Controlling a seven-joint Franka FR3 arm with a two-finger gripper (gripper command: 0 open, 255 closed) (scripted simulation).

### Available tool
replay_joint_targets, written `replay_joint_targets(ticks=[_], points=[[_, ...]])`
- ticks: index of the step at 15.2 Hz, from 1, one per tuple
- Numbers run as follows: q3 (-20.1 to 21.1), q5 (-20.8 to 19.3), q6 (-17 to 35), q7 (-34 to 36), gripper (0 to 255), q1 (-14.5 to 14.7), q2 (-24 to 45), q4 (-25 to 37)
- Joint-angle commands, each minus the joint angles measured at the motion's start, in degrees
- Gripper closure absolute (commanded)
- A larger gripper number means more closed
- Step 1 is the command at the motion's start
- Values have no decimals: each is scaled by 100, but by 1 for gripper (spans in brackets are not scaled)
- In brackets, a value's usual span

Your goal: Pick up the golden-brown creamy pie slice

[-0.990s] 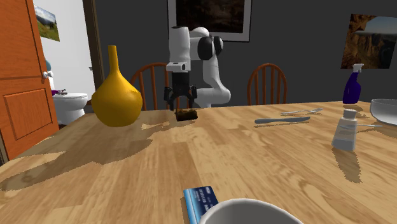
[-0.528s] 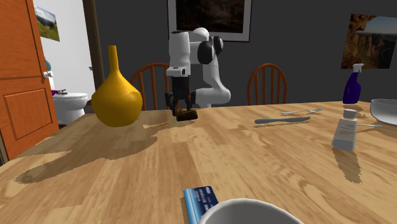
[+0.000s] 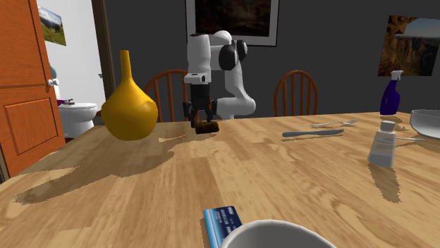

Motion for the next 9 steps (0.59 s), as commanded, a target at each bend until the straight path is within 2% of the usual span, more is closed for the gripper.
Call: replay_joint_targets(ticks=[1,9], points=[[19,3,-119,5,255,3,-26,89],[102,33,-746,13,255,22,-107,637]])
